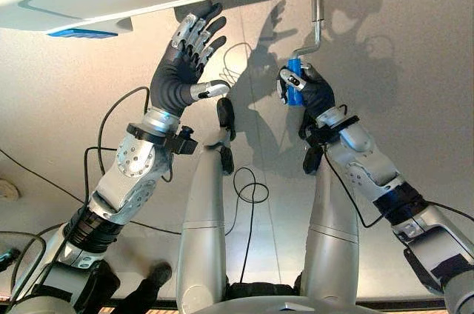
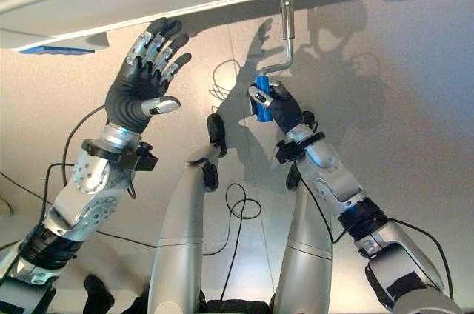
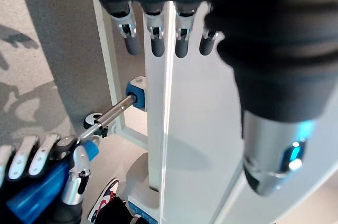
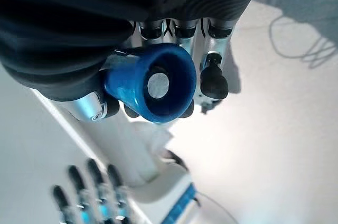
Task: Raise the hospital bed
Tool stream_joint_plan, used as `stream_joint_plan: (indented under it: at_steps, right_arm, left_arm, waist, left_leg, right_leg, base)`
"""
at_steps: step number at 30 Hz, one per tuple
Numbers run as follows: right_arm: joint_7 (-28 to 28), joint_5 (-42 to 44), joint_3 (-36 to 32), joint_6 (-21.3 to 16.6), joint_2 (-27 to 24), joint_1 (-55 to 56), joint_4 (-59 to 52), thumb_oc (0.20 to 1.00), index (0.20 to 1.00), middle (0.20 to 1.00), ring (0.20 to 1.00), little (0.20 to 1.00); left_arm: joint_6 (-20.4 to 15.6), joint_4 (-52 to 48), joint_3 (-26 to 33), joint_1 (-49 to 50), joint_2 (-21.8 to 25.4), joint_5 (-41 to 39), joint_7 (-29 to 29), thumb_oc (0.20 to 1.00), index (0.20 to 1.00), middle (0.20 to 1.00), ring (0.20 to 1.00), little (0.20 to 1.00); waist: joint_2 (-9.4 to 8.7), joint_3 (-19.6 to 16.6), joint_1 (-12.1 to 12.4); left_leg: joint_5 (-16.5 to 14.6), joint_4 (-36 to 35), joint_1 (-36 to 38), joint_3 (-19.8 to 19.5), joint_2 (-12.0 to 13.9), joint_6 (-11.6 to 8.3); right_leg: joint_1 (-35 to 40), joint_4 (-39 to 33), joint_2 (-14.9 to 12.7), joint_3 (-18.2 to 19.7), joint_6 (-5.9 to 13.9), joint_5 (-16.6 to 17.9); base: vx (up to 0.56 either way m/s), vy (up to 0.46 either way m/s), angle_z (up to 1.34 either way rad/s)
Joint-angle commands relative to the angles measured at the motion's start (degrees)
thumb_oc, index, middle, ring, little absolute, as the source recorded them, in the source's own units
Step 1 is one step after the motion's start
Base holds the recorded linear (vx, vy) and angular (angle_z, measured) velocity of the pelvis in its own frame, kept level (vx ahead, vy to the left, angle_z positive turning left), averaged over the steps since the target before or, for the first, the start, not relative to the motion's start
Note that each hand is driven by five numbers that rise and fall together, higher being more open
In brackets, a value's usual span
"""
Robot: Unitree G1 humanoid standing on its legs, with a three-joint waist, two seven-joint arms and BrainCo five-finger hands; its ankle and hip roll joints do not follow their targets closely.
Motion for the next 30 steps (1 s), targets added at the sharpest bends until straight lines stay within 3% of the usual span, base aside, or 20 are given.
stream_joint_plan:
  at_steps: [1, 9, 19, 25, 30]
  right_arm:
    - [-0.74, 4.5, -6.84, -8.66, -1.07, -3.04, -7.98, 0.2, 0.2, 0.2, 0.2, 0.2]
    - [-5.68, 3.1, -13.96, -10.67, -1.72, -2.57, -5.92, 0.2, 0.2, 0.2, 0.2, 0.2]
    - [-14.49, -5.31, -20.86, -11.51, -5.82, -4.12, 0.42, 0.2, 0.2, 0.2, 0.2, 0.2]
    - [-19.74, -12.95, -21.02, -9.11, -8.28, -5.52, 7.03, 0.2, 0.2, 0.2, 0.2, 0.2]
    - [-21.76, -19.68, -17.31, -4.02, -10.5, -9.19, 20.11, 0.2, 0.2, 0.2, 0.2, 0.2]
  left_arm:
    - [-4.14, -5.96, 3.41, 3.18, -0.05, 0.74, -2.07, 1.0, 1.0, 1.0, 1.0, 1.0]
    - [-4.21, -6.38, 4.14, 3.54, -0.69, -0.27, -2.87, 1.0, 1.0, 1.0, 1.0, 1.0]
    - [-4.35, -7.82, 5.13, 4.27, -1.58, -0.76, -3.63, 1.0, 1.0, 1.0, 1.0, 1.0]
    - [-4.39, -8.38, 4.85, 3.98, -1.52, -0.96, -3.78, 1.0, 1.0, 1.0, 1.0, 1.0]
    - [-4.07, -8.54, 3.3, 3.82, -1.42, -1.2, -4.27, 1.0, 1.0, 1.0, 1.0, 1.0]
  waist:
    - [1.46, -1.52, -2.43]
    - [0.87, -1.52, -2.86]
    - [0.43, -1.52, -3.14]
    - [0.39, -1.52, -3.11]
    - [0.65, -1.52, -2.47]
  left_leg:
    - [4.8, -6.25, 0.47, -0.21, -0.87, -0.62]
    - [4.5, -6.43, 1.11, -0.42, -0.77, -0.68]
    - [4.07, -6.42, 1.51, -0.76, -0.6, -0.86]
    - [3.99, -6.6, 1.63, -0.79, -0.48, -0.97]
    - [4.03, -6.28, 0.92, -1.02, -0.49, -0.94]
  right_leg:
    - [2.62, -1.47, 0.45, -0.87, 4.63, 3.39]
    - [3.07, -1.63, 0.67, -0.71, 4.52, 3.15]
    - [3.48, -1.84, 1.0, -0.53, 4.43, 2.91]
    - [3.5, -2.04, 1.21, -0.33, 4.31, 2.88]
    - [3.13, -1.81, 1.17, -0.58, 4.18, 2.83]
  base:
    - [0.0, 0.0, 0.0]
    - [0.0, -0.011, -0.03]
    - [0.0, -0.002, 0.0]
    - [0.0, -0.004, -0.01]
    - [0.0, -0.007, -0.01]
